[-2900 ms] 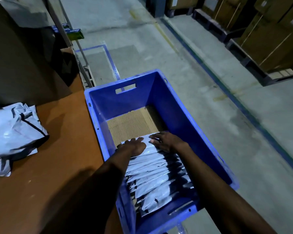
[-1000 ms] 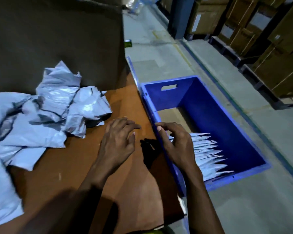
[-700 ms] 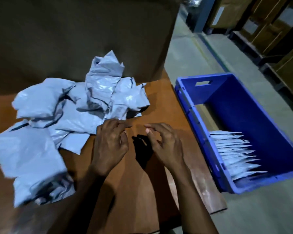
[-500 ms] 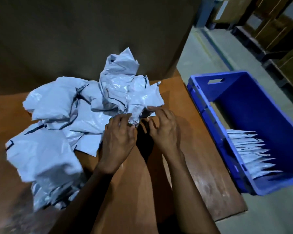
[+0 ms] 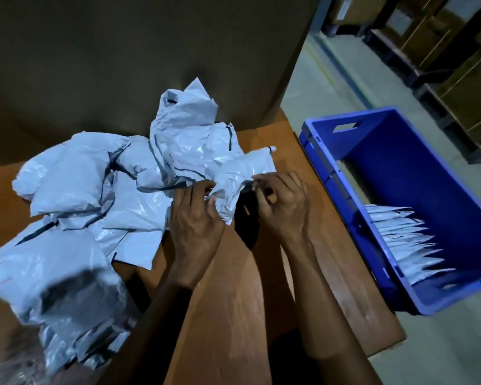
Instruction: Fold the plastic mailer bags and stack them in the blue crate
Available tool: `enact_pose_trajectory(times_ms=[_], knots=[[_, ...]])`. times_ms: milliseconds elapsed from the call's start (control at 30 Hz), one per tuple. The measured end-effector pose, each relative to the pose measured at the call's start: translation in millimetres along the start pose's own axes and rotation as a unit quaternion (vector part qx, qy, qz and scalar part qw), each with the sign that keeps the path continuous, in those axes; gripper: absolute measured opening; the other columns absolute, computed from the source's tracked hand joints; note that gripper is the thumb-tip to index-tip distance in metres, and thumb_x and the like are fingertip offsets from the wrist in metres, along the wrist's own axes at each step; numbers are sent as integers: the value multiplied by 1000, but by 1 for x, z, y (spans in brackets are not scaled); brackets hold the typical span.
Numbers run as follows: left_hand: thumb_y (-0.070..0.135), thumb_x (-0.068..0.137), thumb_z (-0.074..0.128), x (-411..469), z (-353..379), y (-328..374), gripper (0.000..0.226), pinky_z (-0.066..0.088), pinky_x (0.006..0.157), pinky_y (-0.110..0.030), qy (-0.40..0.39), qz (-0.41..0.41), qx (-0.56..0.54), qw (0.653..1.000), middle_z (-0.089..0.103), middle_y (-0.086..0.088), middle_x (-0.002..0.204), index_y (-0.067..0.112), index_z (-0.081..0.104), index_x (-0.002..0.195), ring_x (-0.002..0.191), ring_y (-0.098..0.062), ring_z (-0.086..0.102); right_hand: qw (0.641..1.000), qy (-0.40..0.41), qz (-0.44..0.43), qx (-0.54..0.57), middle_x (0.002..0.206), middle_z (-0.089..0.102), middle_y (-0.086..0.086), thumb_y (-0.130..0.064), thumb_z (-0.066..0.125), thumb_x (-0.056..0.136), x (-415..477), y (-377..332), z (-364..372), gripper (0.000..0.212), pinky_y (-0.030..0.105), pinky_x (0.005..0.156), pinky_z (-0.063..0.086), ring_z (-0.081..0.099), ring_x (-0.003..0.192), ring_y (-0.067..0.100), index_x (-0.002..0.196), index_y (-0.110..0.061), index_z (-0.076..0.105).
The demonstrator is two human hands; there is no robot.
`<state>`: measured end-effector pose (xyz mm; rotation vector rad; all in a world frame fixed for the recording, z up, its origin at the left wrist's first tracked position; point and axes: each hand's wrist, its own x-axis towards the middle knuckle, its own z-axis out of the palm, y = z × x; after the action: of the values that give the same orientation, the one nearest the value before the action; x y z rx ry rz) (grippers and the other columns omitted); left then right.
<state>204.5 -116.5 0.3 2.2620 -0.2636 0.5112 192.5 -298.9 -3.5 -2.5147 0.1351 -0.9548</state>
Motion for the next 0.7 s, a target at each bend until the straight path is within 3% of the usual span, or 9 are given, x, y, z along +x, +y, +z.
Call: enact_pose_trajectory(times_ms=[167,367,467,533,600,700], knots=[[-10,89,60,-21,6,29,25,46,83,-41,17,14,-25,999,67,-8,100,8,70,104,100,-29,53,1000,16,15,20,97,73,-1,-19,74,97,-48,16,-58,7,49,79,51,65,91,28,100,-15,79],[1,85,52,-61,30,47,26,46,85,-43,-24,-3,-32,999,69,-1,99,14,72,96,99,-24,52,997,-52,53,-7,100,70,-2,-22,73,95,-104,27,-90,14,49,82,51,65,96,25,108,-21,79],[13,98,54,-87,36,65,22,43,91,-38,-44,12,-34,998,68,-3,110,14,70,113,103,-27,55,999,-23,28,-4,95,67,0,-26,71,99,-102,31,-97,11,48,78,50,64,90,26,102,-19,79],[25,103,51,-99,41,71,34,39,103,-36,-78,24,-24,996,63,-6,132,15,62,134,119,-28,55,1000,8,28,3,98,66,2,-23,69,100,-93,30,-100,12,46,75,51,62,91,25,104,-16,78],[33,103,50,-106,46,65,53,28,119,-37,-127,47,-2,991,42,-7,159,16,44,153,146,-26,38,999,-6,36,12,106,67,3,-23,68,100,-85,27,-96,16,44,80,51,60,98,24,112,-16,76],[30,95,44,-110,52,48,70,23,126,-45,-186,61,20,980,21,-4,171,16,29,162,159,-22,15,996,-74,45,21,120,67,0,-28,67,100,-88,24,-83,26,43,93,49,59,112,21,124,-18,72]])
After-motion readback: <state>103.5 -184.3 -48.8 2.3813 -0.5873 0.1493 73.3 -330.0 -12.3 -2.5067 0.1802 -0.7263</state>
